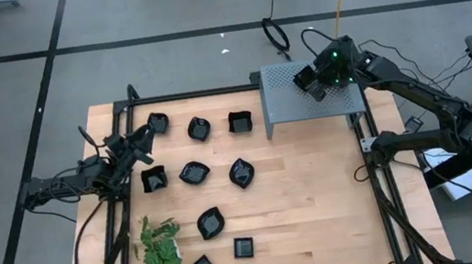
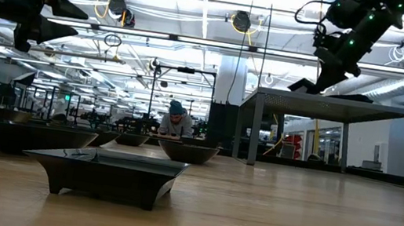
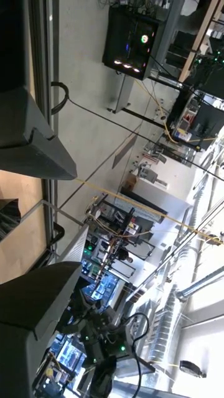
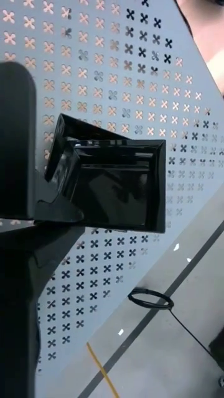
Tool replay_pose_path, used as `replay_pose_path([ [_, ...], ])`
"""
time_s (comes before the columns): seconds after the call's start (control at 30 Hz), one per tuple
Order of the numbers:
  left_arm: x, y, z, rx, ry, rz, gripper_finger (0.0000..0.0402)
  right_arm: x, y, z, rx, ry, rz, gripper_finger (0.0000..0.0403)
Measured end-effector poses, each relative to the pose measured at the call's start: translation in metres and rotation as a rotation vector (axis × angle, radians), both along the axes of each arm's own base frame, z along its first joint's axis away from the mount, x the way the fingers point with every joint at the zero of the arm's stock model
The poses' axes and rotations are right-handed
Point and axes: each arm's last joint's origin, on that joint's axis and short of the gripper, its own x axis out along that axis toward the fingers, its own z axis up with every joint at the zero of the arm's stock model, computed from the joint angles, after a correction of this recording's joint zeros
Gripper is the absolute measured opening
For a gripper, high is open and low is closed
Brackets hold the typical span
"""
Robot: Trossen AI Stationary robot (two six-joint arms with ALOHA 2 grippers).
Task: Pick & Place Mini shaped plates
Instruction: Stack the square plate on top of the other square plates
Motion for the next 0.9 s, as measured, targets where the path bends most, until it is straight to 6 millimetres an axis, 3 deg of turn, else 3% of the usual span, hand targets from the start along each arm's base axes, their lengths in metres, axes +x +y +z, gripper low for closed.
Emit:
replay_pose_path([
  [0.43,0.0,0.0,0.0,0.0,0.0,0.0,0.023,-0.001,0.002,0.003,0.0,-0.025,-0.017,0.0001],
  [0.67,0.0,0.0,0.0,0.0,0.0,0.0,0.023,-0.007,0.012,0.023,-0.001,-0.088,0.019,0.0001],
  [0.9,0.0,0.0,0.0,0.0,0.0,0.0,0.023,-0.007,0.013,0.012,0.111,-0.027,0.018,0.0],
])
